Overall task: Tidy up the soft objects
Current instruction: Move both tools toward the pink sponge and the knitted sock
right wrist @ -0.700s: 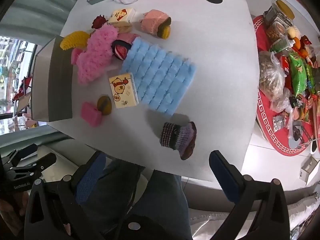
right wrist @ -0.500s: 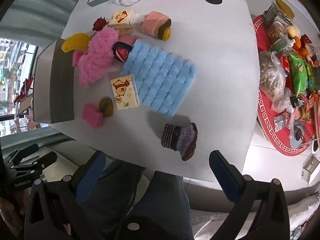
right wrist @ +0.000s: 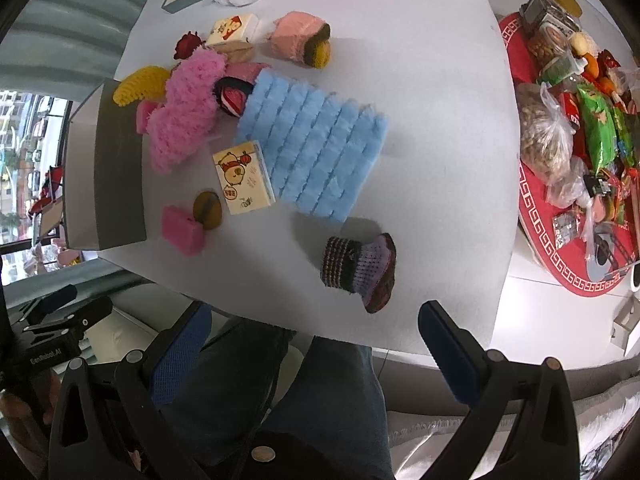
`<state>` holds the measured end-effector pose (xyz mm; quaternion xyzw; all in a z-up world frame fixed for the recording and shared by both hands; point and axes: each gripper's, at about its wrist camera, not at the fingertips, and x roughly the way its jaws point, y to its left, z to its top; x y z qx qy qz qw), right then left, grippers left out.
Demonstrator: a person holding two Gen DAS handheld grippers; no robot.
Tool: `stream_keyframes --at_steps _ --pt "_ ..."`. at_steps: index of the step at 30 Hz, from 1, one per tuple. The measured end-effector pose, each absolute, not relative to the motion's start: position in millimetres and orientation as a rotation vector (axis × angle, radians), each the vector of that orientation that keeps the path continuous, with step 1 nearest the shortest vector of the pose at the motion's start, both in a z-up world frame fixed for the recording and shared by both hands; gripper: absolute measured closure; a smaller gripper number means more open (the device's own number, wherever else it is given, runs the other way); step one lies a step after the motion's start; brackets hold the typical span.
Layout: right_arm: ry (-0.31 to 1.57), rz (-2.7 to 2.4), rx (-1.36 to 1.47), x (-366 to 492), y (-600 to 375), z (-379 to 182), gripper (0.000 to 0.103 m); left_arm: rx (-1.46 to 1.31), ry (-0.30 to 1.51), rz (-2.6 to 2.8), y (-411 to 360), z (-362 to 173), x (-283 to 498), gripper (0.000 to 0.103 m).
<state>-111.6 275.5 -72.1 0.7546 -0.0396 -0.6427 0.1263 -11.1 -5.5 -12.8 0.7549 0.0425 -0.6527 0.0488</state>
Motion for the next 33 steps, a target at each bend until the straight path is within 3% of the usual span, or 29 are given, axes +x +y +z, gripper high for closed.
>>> stream_keyframes --at_steps 11,29,33 --pt "-0.130 -1.869 2.223 -105.5 276.5 -88.2 0.000 2.274 -0.006 -2.022 6.0 -23.3 -17.3 0.000" --pt "-0.227 -1.882 2.357 -85.9 275.2 -121.6 0.000 2.457 -0.073 -2.032 9.7 -62.0 -35.2 0.000" --pt "-0.285 -1.895 2.386 -79.5 276.4 -130.2 0.000 2.483 -0.178 -2.078 12.3 -78.5 -37.8 0.000"
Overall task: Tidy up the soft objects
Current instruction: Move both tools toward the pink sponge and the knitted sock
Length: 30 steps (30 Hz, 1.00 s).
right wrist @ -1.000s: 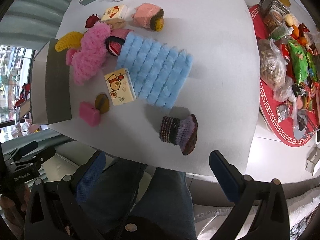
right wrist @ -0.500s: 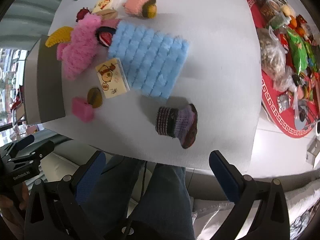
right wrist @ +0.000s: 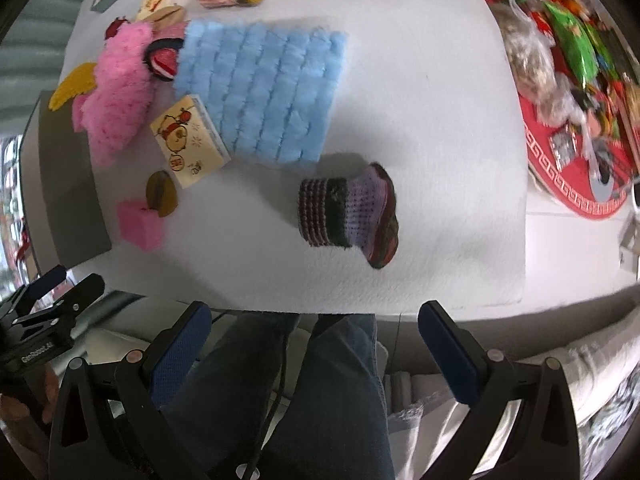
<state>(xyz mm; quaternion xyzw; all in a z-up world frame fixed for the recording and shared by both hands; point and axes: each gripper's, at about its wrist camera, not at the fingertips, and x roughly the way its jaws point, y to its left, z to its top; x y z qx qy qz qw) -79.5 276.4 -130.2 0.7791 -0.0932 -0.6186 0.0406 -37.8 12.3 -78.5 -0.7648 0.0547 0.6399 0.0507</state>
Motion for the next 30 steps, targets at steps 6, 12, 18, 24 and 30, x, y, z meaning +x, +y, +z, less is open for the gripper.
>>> stream_keyframes --at_steps 6,12,18,24,30 --pt "-0.336 -1.896 2.438 -69.1 279.0 -137.1 0.000 -2.308 0.280 1.915 10.1 -94.2 -40.3 0.000" --pt "-0.363 -1.918 2.472 -66.5 282.9 -144.6 0.000 -2.263 0.250 1.944 11.7 -98.1 -39.8 0.000" --pt "-0.345 -1.902 2.478 -65.7 280.3 -146.6 0.000 -2.245 0.225 1.950 3.4 -98.6 -37.8 0.000" --pt "-0.320 -1.887 2.478 -63.5 275.6 -147.1 0.000 -2.231 0.232 1.980 0.4 -113.7 -39.3 0.000" --pt "-0.281 -1.907 2.473 -61.4 271.5 -144.1 0.000 -2.265 0.206 1.987 -20.3 -122.8 -36.1 0.000"
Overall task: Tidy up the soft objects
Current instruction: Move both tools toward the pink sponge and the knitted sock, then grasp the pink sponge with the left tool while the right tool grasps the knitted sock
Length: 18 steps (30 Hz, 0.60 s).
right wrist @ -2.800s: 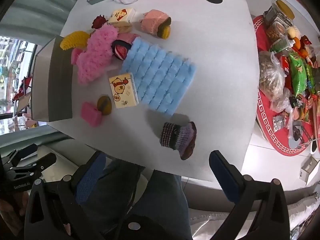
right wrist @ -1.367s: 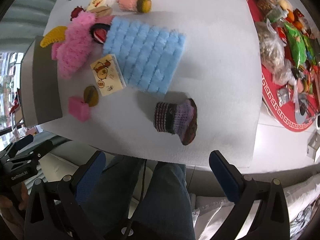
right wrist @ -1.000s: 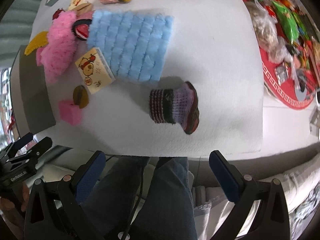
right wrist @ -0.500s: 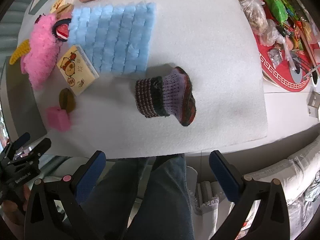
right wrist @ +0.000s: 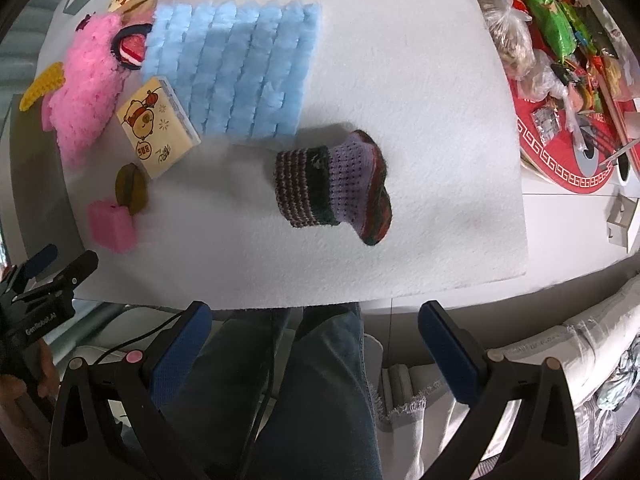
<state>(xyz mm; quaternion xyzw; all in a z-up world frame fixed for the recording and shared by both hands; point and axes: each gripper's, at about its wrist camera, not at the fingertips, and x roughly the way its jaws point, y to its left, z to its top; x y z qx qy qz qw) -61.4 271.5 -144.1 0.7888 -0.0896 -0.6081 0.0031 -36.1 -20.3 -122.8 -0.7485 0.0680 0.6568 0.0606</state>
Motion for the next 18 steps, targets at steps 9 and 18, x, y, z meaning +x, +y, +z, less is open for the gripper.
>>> stream_keyframes --at_steps 9,18 --pt "-0.275 -1.889 2.486 -59.9 267.4 -144.7 0.000 -2.305 0.256 2.009 -43.2 -136.1 -25.9 0.000" --pt "-0.279 -1.938 2.466 -55.2 275.2 -148.3 0.000 -2.223 0.188 1.984 -19.2 -140.3 -30.1 0.000"
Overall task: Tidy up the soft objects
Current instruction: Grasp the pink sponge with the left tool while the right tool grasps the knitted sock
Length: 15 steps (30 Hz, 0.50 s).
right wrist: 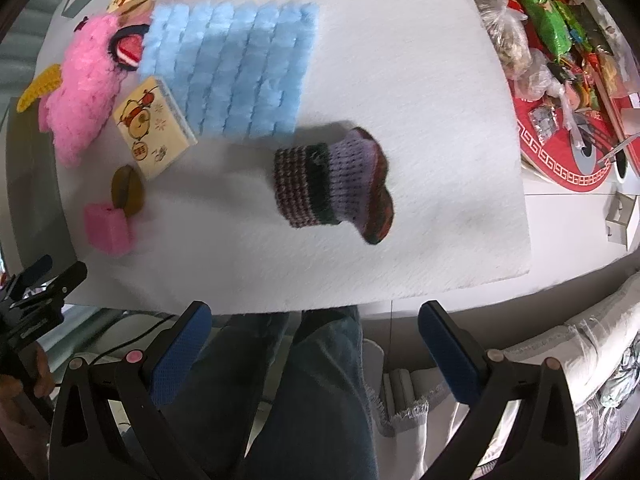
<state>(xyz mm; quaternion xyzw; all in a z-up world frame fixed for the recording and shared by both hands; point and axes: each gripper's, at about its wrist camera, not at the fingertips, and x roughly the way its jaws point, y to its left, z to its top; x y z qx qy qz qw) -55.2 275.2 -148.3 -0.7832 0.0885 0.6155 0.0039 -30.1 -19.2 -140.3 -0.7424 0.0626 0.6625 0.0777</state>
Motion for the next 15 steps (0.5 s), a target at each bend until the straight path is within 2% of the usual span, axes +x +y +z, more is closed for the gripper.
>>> stream_keyframes --at_steps 8,15 --pt "0.221 2.014 -2.401 -58.3 279.7 -153.6 0.000 -2.180 0.272 1.972 9.4 -160.7 -36.0 0.000" --pt "0.158 2.050 -2.325 -76.8 282.1 -173.2 0.000 -2.240 0.229 1.970 20.7 -188.7 -54.4 0.000"
